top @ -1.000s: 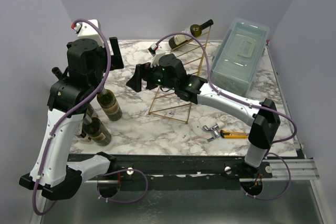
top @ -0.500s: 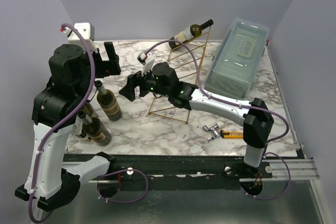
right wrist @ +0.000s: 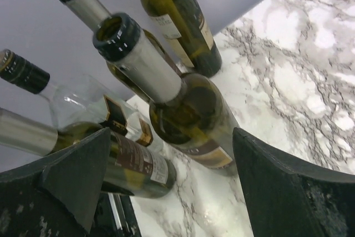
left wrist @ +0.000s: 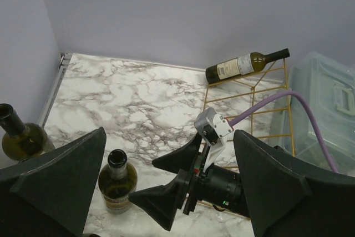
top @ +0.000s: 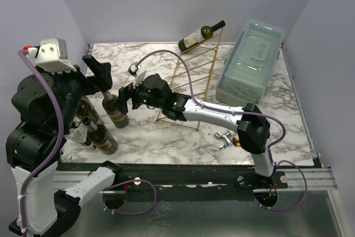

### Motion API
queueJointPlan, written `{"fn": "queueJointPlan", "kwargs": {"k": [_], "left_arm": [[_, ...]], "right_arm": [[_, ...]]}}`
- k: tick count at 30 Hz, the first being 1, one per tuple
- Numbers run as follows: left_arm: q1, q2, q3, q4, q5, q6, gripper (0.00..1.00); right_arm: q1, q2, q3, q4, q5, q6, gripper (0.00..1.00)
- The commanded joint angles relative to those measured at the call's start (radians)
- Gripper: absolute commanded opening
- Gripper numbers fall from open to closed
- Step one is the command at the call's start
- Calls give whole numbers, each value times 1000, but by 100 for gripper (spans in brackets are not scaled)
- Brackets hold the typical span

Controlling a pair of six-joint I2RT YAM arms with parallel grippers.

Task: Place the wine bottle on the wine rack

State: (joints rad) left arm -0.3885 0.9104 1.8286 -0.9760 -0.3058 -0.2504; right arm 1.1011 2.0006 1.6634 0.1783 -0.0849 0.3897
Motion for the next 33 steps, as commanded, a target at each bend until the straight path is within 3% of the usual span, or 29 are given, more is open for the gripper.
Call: {"fn": "queueJointPlan", "kwargs": {"k": [1, 5, 13, 33], "left_arm": [[-6, 38, 15, -36, -74, -41, 99], [-6, 35, 16, -49, -111, -59, 99], [-6, 30, 7, -67, -123, -73, 99], [-5, 17, 26, -120, -150, -106, 97]], "right_arm": [[33, 49, 104, 7, 69, -34, 92], [48, 96, 212, -47, 123, -55, 87], [101, 181, 373, -165, 262, -123, 85], [141, 301, 520, -243, 470, -164, 79]]}}
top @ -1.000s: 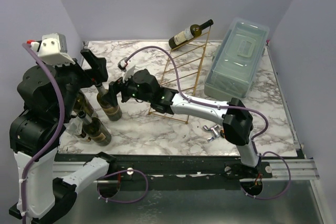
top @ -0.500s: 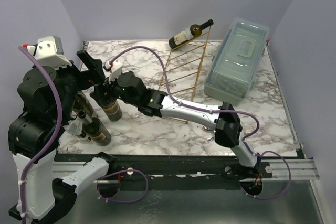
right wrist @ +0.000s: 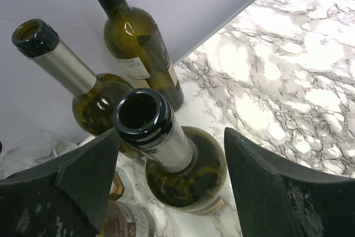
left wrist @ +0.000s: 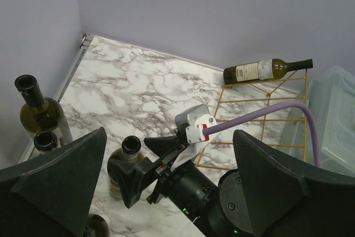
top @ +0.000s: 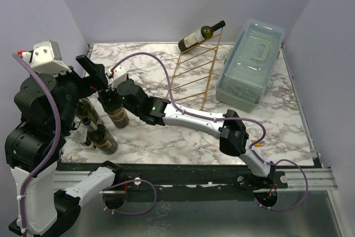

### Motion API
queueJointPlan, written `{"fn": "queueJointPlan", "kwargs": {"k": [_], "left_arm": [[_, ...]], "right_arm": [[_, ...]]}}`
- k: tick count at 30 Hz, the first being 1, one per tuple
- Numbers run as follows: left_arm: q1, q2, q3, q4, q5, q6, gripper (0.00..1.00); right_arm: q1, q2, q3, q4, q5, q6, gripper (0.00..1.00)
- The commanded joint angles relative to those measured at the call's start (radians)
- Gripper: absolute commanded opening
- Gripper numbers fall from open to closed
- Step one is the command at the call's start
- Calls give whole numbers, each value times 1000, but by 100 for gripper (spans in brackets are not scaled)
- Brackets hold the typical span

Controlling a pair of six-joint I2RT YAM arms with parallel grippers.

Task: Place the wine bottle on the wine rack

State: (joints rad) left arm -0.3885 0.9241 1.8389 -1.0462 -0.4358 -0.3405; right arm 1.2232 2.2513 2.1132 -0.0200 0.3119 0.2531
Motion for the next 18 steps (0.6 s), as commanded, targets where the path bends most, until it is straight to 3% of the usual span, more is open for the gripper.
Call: {"fn": "queueJointPlan", "kwargs": {"k": [1, 18], "left_arm": [[-6, 4, 13, -52, -18, -18, 96], [-6, -35, -44, -13, -24, -34, 96]], "right_arm": [[20, 57, 82, -50, 79, -26, 79], [22, 112, 148, -45, 130, -49, 73]]}}
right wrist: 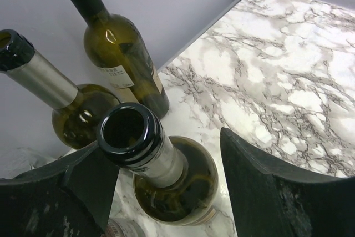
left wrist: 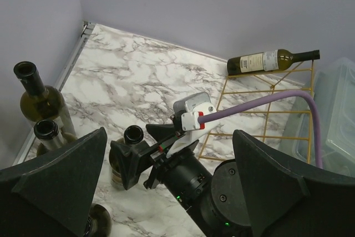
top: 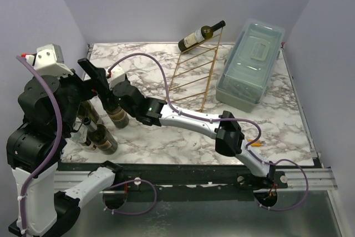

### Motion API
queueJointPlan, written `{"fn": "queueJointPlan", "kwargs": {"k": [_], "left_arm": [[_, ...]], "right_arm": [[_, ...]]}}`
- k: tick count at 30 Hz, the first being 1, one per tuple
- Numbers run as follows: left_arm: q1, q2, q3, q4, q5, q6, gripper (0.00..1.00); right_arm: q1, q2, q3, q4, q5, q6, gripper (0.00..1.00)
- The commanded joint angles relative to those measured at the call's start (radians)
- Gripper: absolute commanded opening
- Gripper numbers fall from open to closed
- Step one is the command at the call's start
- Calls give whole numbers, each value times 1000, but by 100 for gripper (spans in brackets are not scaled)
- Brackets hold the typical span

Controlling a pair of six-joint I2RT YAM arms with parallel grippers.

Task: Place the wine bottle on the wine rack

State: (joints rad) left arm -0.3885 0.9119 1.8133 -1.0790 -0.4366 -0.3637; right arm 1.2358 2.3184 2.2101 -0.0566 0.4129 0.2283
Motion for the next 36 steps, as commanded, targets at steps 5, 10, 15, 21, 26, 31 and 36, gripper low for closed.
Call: {"fn": "queueJointPlan", "kwargs": {"k": [5, 10, 15, 21, 26, 31, 36], "left_arm": [[-6, -42, -29, 38, -28, -8, 96], [-6, -47, -29, 40, -37, -3, 96], [-6, -50, -36, 42, -31, -2, 96], [-6, -45, -47, 46, -17, -1, 96], [-6, -49, -60, 57, -9, 0, 96], [-6, -52, -63, 59, -8, -1, 96], [-6, -62, -69, 62, -23, 10, 96]], "right_arm": [[9, 60, 64, 6, 26, -29, 70], [9, 70, 84, 9, 23, -35, 61], [9, 44, 53, 31, 13, -45, 46], [10, -29, -47, 90, 57, -68, 25], [6, -81, -118, 145, 75, -108, 4], [-13, -96, -118, 147, 88, -99, 1], [-59, -155, -182, 195, 6, 27, 1]]}}
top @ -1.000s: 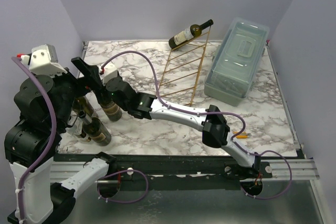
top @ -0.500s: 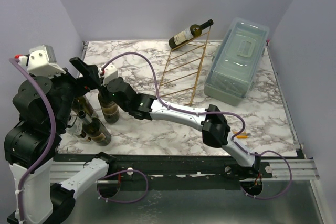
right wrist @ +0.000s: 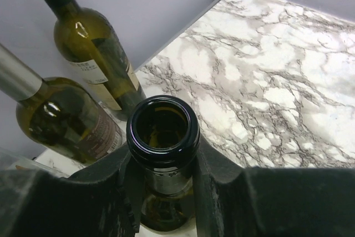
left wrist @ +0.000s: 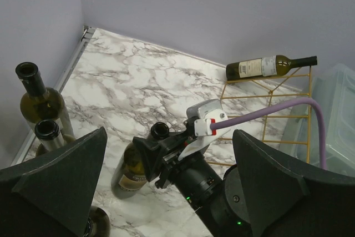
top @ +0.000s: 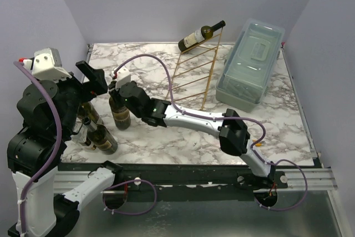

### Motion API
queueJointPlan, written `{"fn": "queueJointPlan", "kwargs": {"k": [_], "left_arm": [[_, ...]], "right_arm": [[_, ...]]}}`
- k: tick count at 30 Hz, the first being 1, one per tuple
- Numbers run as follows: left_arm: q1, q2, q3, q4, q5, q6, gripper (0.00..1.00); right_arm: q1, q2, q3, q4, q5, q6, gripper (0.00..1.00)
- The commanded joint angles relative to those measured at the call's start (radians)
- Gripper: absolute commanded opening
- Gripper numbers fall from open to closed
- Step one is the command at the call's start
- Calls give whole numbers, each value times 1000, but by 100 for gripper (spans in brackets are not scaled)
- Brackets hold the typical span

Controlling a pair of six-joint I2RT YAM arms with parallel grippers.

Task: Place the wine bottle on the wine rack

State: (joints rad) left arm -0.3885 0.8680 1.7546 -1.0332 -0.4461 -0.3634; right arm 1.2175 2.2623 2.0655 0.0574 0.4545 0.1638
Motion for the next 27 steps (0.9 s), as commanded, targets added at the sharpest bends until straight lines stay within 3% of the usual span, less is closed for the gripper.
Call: {"fn": "queueJointPlan", "kwargs": {"k": [1, 14, 27], "left_arm": [[-6, -19, -10, 17, -16, 13, 96], [-6, -24, -56, 46, -8, 40, 96], [-6, -21, -84, 76, -8, 77, 96]], "right_arm": [[-49, -108, -48, 93, -46, 107, 1], [-227, -238, -162, 201, -66, 213, 1], [-467, -198, -73, 226, 34, 214, 1]]}}
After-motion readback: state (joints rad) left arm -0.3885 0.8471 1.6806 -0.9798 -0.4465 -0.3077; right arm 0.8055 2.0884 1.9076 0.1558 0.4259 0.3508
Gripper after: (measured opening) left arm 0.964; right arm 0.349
